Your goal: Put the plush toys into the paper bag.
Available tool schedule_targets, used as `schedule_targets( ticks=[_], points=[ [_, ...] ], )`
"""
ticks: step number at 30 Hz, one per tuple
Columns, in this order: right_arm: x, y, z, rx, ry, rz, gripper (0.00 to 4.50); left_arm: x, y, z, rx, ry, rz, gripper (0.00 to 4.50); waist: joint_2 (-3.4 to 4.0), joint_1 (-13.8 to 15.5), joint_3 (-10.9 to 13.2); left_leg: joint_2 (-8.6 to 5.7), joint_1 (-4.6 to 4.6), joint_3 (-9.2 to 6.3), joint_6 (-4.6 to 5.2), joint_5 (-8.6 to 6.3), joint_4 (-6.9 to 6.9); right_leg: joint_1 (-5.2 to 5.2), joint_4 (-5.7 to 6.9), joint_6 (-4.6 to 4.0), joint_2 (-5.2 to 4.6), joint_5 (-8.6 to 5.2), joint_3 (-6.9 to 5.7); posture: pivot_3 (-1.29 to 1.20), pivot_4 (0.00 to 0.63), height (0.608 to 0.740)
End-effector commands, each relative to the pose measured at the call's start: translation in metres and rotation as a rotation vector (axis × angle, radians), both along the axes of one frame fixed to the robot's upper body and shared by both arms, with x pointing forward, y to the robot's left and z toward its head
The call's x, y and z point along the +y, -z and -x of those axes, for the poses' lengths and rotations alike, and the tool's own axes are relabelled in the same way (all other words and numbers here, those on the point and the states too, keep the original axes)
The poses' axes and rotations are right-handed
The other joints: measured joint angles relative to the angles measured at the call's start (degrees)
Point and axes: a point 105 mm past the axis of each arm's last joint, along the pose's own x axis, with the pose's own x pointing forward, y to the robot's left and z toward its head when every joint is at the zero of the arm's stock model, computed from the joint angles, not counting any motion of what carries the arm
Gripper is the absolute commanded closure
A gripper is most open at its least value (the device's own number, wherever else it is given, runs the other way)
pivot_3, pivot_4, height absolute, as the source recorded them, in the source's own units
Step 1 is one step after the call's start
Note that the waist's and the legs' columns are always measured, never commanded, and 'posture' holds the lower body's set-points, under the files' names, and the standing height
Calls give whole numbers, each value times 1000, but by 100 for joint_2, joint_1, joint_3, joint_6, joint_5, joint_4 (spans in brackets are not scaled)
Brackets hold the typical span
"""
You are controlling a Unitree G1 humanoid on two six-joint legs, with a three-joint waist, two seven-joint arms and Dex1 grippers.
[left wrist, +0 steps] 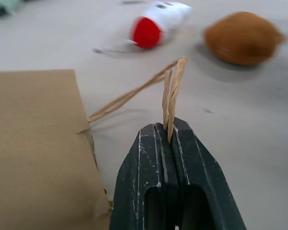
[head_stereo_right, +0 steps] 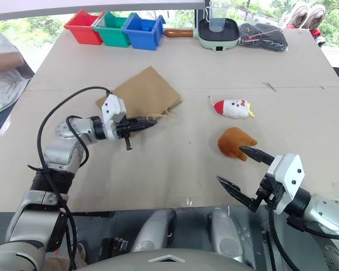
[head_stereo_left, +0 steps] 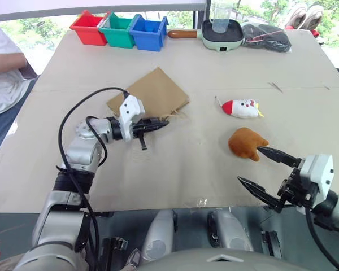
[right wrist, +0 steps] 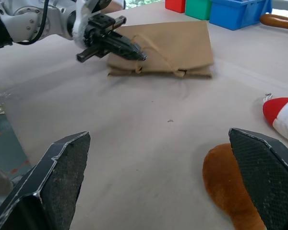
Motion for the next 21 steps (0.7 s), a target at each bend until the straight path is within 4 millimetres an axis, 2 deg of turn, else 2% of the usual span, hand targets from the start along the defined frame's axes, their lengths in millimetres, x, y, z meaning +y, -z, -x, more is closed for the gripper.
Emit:
schedule_targets(
  ticks=[1,2,4,10,21],
  points=[
    [3,-5,3,-34,-13,-7,0,2,-15,-3,-123,-11,-50,3143,0,22,0,0,0,0,0,0,0,0,0,0,0,0,0,0,150,740],
    [2,-5,3,-33,-12,-6,0,3,-13,-4,-145,-15,-77,2597,0,24,0,-1,0,1,0,0,2,1,-1,0,-2,0,1,0,150,740],
    [2,-4,2,-34,-10,-4,0,2,-8,-7,-211,-11,-135,1825,-1,21,-1,-3,0,4,0,0,2,1,-2,1,-2,0,3,0,150,740],
    [1,-5,3,-37,-3,0,0,0,-7,-6,-243,9,-135,1825,-1,14,-1,-2,0,3,0,0,2,1,-1,0,-2,0,3,0,150,740],
    [1,-5,3,-37,-5,3,0,-7,-19,14,-196,147,-58,1825,-1,11,-1,-2,0,3,0,0,2,1,-1,0,-2,0,3,0,150,740]
  ],
)
